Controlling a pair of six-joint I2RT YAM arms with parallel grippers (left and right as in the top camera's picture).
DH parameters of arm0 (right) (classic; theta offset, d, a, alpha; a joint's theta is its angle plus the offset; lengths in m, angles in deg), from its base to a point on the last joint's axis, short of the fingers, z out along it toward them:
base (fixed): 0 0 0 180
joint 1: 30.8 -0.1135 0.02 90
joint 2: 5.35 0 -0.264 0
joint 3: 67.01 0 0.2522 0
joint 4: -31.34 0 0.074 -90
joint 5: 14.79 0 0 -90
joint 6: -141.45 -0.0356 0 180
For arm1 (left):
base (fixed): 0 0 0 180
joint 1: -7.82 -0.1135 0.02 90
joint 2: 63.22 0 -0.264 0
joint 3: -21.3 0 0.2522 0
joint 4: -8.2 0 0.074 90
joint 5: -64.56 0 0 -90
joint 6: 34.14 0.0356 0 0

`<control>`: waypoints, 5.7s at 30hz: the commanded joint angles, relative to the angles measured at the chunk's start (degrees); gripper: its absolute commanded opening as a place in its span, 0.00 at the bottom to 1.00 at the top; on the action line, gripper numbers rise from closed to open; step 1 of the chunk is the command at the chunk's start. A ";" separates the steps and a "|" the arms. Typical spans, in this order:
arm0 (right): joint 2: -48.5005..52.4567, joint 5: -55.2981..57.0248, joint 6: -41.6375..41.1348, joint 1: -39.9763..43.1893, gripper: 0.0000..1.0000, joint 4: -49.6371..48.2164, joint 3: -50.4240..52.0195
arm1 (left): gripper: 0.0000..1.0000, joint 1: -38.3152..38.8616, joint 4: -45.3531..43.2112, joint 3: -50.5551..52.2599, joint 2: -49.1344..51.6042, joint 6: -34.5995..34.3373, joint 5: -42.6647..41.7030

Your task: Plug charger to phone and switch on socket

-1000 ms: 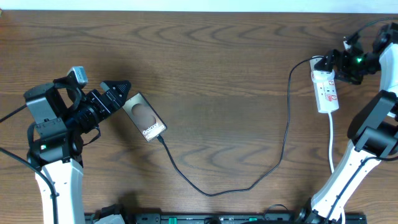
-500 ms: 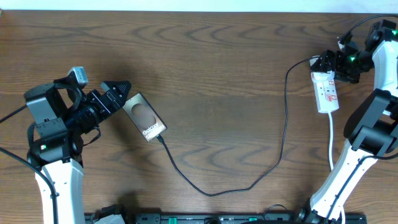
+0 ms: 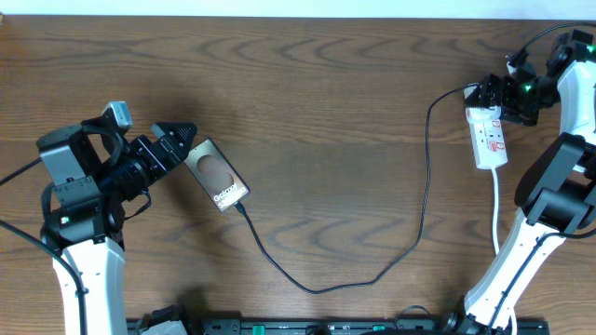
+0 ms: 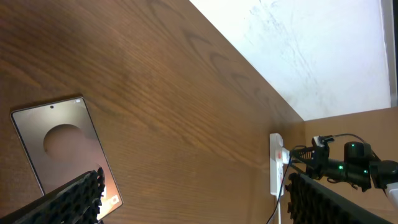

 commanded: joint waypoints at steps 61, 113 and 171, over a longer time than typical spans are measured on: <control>-15.41 14.78 -13.57 -3.74 0.99 26.45 -31.76 | 0.92 -0.17 0.11 0.11 0.35 2.45 0.74; -15.41 14.80 -13.57 -3.72 0.99 26.45 -31.56 | 0.92 15.80 -2.27 10.80 -22.16 2.45 32.33; -15.41 14.80 -13.57 -3.98 0.99 26.45 -31.56 | 0.92 19.69 -22.25 50.77 -61.55 27.74 32.09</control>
